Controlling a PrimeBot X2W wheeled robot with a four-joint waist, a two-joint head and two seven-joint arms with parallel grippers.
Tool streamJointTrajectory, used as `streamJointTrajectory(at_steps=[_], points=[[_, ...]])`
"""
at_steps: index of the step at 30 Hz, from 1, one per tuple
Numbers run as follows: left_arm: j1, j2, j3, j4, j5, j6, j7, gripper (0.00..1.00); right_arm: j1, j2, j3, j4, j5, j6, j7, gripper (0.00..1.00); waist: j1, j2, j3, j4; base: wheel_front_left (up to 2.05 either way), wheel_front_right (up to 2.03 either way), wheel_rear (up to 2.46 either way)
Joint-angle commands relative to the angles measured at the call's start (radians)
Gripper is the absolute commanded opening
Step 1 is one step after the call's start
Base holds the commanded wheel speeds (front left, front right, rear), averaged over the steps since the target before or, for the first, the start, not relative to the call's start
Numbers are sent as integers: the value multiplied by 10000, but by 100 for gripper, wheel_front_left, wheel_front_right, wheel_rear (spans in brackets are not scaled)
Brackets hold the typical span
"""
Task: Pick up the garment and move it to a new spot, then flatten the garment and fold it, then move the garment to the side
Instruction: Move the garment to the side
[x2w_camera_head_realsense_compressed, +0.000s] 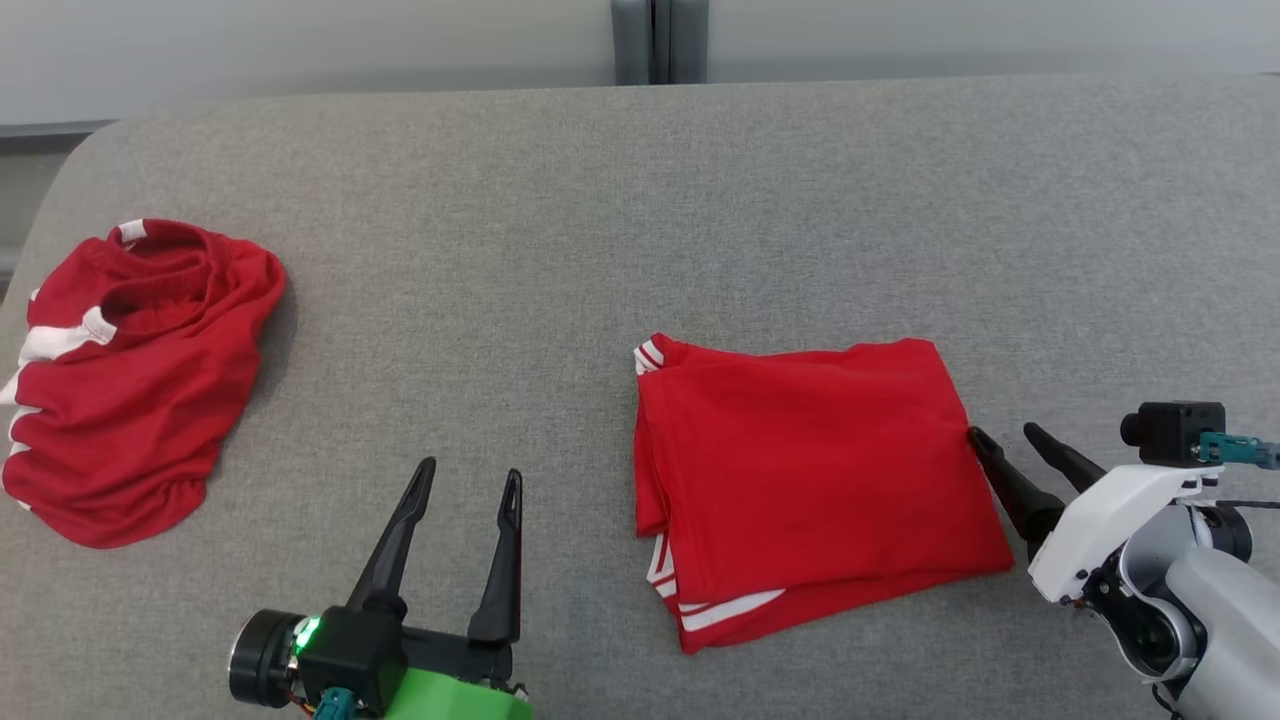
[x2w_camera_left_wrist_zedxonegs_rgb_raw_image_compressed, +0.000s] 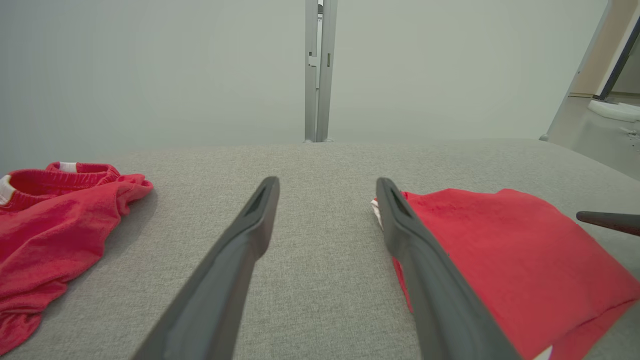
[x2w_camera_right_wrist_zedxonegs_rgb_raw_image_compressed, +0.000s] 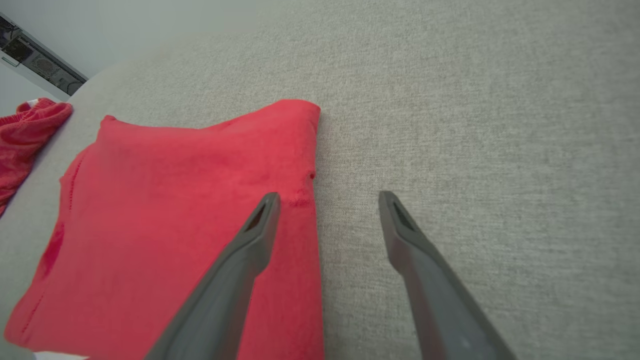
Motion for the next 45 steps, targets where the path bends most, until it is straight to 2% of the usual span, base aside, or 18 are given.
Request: streamJointTrajectory(at_steps=[1, 6, 7, 8, 9, 17, 25, 33, 39, 45], points=[[-200, 13, -15, -29, -71, 16, -2, 100, -166, -47, 188, 76, 175, -5, -64, 100, 0, 0, 297, 208, 0, 0, 0], [-430, 13, -76, -60, -12, 70, -2, 100, -515, -146, 981, 39, 783, -5, 134, 100, 0, 0, 662, 287, 0, 0, 0], [-460, 13, -75, -64, -3, 65, -2, 100, -572, -166, 1131, 28, 864, -5, 155, 76, 0, 0, 724, 286, 0, 0, 0], [-495, 13, -78, -63, 4, 78, -2, 100, -644, -184, 1282, 17, 975, -5, 144, 29, 0, 0, 797, 281, 0, 0, 0], [-526, 13, -76, -66, 12, 84, -2, 100, -720, -216, 1401, 1, 1011, -5, 84, 0, 0, 0, 858, 272, 0, 0, 0], [-941, 13, -102, -390, 201, -10, 0, 100, -2011, -950, 1781, 40, 854, -8, -980, 0, 0, 0, 1695, -35, 0, 0, 0], [-1701, 15, -119, -1231, 642, -324, 0, 100, -3955, -1776, 1158, 234, 827, -8, -1432, 0, 0, 0, 3209, -596, 0, 0, 0], [-2644, 153, -227, -2581, 1094, -625, 0, 100, -5228, -3108, 114, 543, 656, -8, -1502, 0, 0, 0, 4899, -1171, 0, 0, 0], [-3141, 351, -379, -3616, 1398, -703, 0, 100, -5475, -3983, -910, 710, 515, -8, -1497, 0, 0, 0, 5736, -1436, 0, 0, 0], [-3259, 638, -494, -4180, 1670, -677, 0, 100, -5226, -4850, -2207, 934, 289, -8, -1499, 0, 0, 0, 6287, -1423, 0, 0, 0]])
